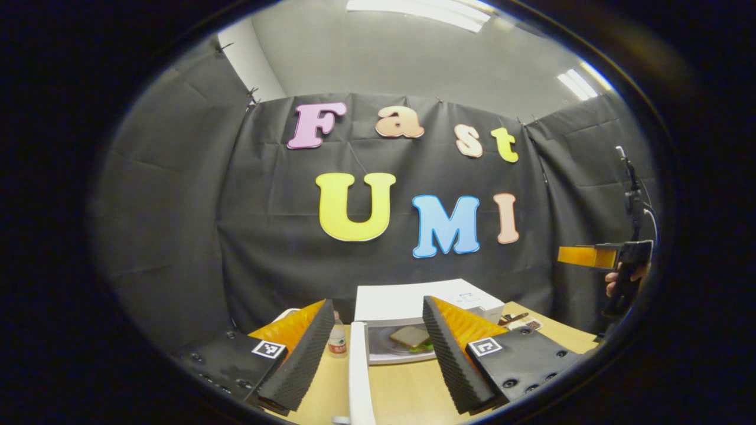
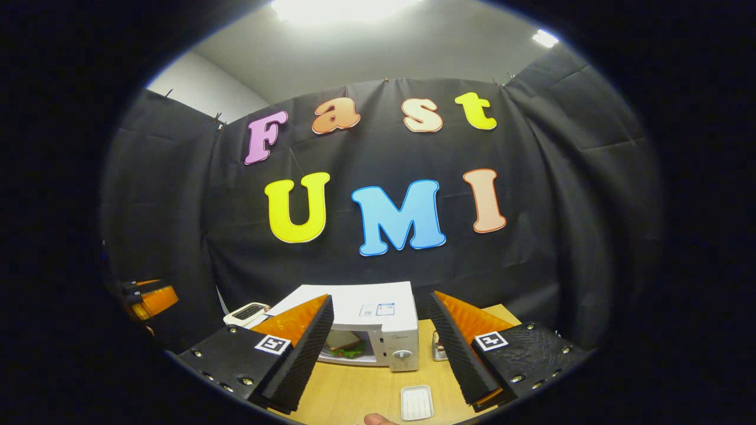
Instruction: Open the microwave oven with the left hand, put the food in, and close the microwave oven.
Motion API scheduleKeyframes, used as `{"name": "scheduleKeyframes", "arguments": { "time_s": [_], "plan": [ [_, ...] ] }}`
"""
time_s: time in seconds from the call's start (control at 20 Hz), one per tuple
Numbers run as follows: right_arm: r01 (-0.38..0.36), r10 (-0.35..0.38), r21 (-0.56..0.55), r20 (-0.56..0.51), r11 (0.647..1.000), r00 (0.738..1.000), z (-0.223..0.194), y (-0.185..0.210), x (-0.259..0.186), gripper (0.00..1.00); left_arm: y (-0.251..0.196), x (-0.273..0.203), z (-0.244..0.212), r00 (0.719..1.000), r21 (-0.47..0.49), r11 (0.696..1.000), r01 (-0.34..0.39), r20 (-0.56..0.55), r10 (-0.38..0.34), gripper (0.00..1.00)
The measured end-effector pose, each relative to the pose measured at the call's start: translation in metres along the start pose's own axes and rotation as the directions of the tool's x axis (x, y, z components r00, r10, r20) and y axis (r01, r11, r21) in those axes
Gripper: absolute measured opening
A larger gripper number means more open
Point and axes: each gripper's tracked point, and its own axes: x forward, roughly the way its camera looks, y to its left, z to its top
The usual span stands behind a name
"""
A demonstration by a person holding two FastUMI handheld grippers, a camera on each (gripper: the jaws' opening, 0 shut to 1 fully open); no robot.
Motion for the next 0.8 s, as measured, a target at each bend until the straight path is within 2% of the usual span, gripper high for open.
{"name": "scheduleKeyframes", "arguments": {
  "time_s": [0.1,0.25,0.35,0.4,0.45,0.5,0.55,0.8],
  "plan": [
    [0.036,-0.035,-0.018,0.012,0.999,0.999,0.007,-0.012,-0.008,0.97,-0.003,-0.001,-0.002,1.000,0.003,1.000,0.006,-0.003,-0.006,0.95],
    [0.047,-0.047,-0.008,0.021,0.999,0.999,0.010,-0.012,-0.017,0.98,-0.011,-0.001,-0.005,0.999,0.020,0.999,0.033,-0.018,-0.033,0.94],
    [0.055,-0.055,-0.018,0.033,0.998,0.998,0.014,-0.015,-0.020,0.98,-0.020,-0.001,-0.011,0.997,0.024,0.997,0.067,-0.037,-0.066,0.77],
    [0.060,-0.059,-0.023,0.038,0.998,0.998,0.016,-0.015,-0.021,0.98,-0.017,-0.003,-0.015,0.997,0.028,0.998,0.059,-0.046,-0.058,0.55],
    [0.060,-0.059,-0.023,0.039,0.998,0.997,0.017,-0.015,-0.022,0.98,-0.005,-0.004,-0.017,0.999,0.033,0.999,0.018,-0.044,-0.017,0.33],
    [0.059,-0.059,-0.020,0.038,0.998,0.998,0.017,-0.014,-0.023,0.98,-0.003,0.000,-0.026,0.998,0.012,1.000,0.023,-0.054,-0.023,0.11],
    [0.059,-0.059,-0.017,0.035,0.998,0.998,0.016,-0.014,-0.024,0.98,-0.008,-0.010,-0.029,0.997,-0.022,0.999,0.039,-0.068,-0.040,0.07],
    [0.054,-0.054,-0.006,0.017,0.999,0.998,0.012,-0.017,-0.022,0.98,0.043,-0.042,-0.072,0.988,-0.020,0.999,-0.041,-0.147,0.037,0.07]
  ]
}}
